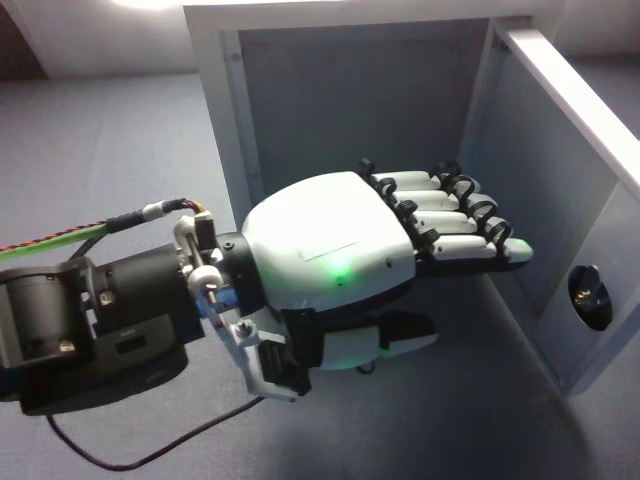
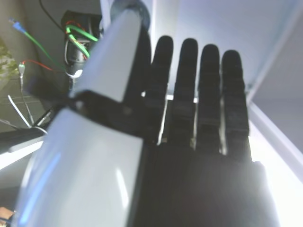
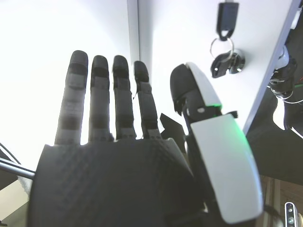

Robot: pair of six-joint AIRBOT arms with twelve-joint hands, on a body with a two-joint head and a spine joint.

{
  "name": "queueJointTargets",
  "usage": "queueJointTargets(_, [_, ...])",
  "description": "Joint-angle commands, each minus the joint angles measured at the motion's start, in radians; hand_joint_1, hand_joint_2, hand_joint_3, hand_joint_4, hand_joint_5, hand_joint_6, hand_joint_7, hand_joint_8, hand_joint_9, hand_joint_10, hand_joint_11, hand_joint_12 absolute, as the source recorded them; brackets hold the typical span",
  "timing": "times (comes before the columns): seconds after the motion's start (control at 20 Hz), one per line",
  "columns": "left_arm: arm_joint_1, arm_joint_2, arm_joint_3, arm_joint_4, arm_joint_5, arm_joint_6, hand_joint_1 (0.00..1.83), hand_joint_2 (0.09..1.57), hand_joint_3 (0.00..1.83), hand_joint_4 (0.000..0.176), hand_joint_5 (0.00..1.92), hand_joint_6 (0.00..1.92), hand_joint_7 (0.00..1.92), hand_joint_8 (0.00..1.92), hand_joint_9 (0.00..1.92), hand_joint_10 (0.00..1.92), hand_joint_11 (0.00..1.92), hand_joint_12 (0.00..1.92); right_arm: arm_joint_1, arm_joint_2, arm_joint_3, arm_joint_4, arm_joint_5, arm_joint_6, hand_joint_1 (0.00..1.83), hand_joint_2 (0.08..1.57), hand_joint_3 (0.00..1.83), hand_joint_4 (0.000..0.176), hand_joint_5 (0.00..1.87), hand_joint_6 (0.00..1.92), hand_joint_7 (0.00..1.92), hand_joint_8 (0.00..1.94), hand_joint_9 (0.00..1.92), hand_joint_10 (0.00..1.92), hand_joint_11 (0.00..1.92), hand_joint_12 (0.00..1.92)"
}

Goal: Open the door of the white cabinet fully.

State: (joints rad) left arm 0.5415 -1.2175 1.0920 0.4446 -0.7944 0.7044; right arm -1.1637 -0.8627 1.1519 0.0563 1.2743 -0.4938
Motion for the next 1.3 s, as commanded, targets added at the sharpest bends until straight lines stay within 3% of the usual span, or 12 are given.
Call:
queueJointTargets(0.0, [-0.014,-0.006,0.002,-0.016,-0.121,-0.002,0.78,1.39,0.00,0.000,0.33,0.00,0.37,0.00,0.30,0.00,0.27,0.03,0.005,0.001,0.006,0.031,0.119,0.008,0.58,1.41,0.00,0.000,0.38,0.01,0.41,0.01,0.37,0.01,0.38,0.03])
queueJointTargets(0.1, [-0.023,-0.022,0.011,-0.016,-0.121,-0.002,0.79,1.39,0.00,0.000,0.34,0.00,0.39,0.01,0.31,0.01,0.27,0.03,0.005,0.001,0.007,0.031,0.119,0.008,0.58,1.42,0.00,0.000,0.37,0.00,0.39,0.00,0.36,0.00,0.37,0.03])
queueJointTargets(0.15, [-0.026,-0.029,0.013,-0.016,-0.123,-0.002,0.78,1.37,0.00,0.000,0.26,0.00,0.28,0.00,0.25,0.00,0.25,0.02,0.005,0.001,0.007,0.031,0.120,0.008,0.58,1.42,0.00,0.000,0.37,0.00,0.39,0.00,0.37,0.00,0.38,0.03])
queueJointTargets(0.25, [-0.029,-0.040,0.018,-0.021,-0.126,-0.001,0.80,1.36,0.00,0.000,0.25,0.00,0.27,0.00,0.25,0.00,0.24,0.01,0.005,-0.001,0.010,0.031,0.120,0.008,0.59,1.41,0.00,0.000,0.38,0.00,0.41,0.01,0.38,0.01,0.39,0.04])
queueJointTargets(0.45, [-0.033,-0.061,0.032,-0.030,-0.125,-0.001,0.70,1.44,0.02,0.000,0.15,0.00,0.18,0.00,0.18,0.00,0.18,0.00,0.005,-0.005,0.014,0.030,0.120,0.008,0.59,1.41,0.00,0.000,0.39,0.00,0.41,0.00,0.39,0.00,0.39,0.03])
queueJointTargets(0.7, [-0.039,-0.076,0.039,-0.033,-0.125,0.000,0.66,1.44,0.00,0.000,0.20,0.01,0.18,0.00,0.16,0.00,0.15,0.00,0.005,-0.007,0.015,0.029,0.120,0.008,0.57,1.41,0.00,0.000,0.39,0.00,0.41,0.00,0.38,0.00,0.38,0.03])
queueJointTargets(0.8, [-0.040,-0.073,0.039,-0.034,-0.126,0.000,0.56,1.46,0.01,0.000,0.20,0.00,0.19,0.00,0.17,0.00,0.17,0.01,0.005,-0.007,0.015,0.029,0.120,0.008,0.57,1.41,0.00,0.000,0.38,0.00,0.41,0.00,0.37,0.00,0.37,0.03])
queueJointTargets(0.95, [-0.022,-0.023,0.014,-0.049,-0.143,-0.001,0.54,1.49,0.02,0.000,0.17,0.00,0.18,0.00,0.14,0.00,0.13,0.00,0.005,-0.006,0.012,0.030,0.120,0.010,0.57,1.41,0.00,0.000,0.39,0.00,0.41,0.00,0.38,0.00,0.38,0.03])
queueJointTargets(1.0, [-0.011,0.008,-0.001,-0.059,-0.150,0.000,0.61,1.47,0.00,0.000,0.17,0.00,0.21,0.01,0.19,0.01,0.16,0.01,0.005,-0.005,0.010,0.030,0.120,0.012,0.58,1.41,0.00,0.000,0.39,0.00,0.40,0.00,0.38,0.00,0.37,0.03])
queueJointTargets(1.05, [0.001,0.039,-0.016,-0.075,-0.159,0.008,0.69,1.43,0.00,0.000,0.24,0.02,0.29,0.03,0.24,0.02,0.22,0.03,0.005,-0.003,0.008,0.033,0.121,0.012,0.64,1.41,0.00,0.000,0.39,0.00,0.40,0.00,0.37,0.00,0.36,0.02])
queueJointTargets(1.15, [0.031,0.113,-0.048,-0.124,-0.175,0.051,0.70,1.44,0.00,0.000,0.31,0.01,0.36,0.01,0.28,0.01,0.23,0.03,0.005,0.005,-0.003,0.043,0.138,0.012,0.67,1.40,0.00,0.000,0.39,0.00,0.40,0.00,0.36,0.00,0.35,0.02])
queueJointTargets(1.25, [0.058,0.173,-0.069,-0.186,-0.191,0.096,0.33,1.55,0.03,0.000,0.33,0.01,0.36,0.02,0.31,0.01,0.24,0.03,0.004,0.016,-0.012,0.057,0.163,0.012,0.74,1.38,0.00,0.000,0.39,0.00,0.42,0.00,0.38,0.00,0.35,0.02])
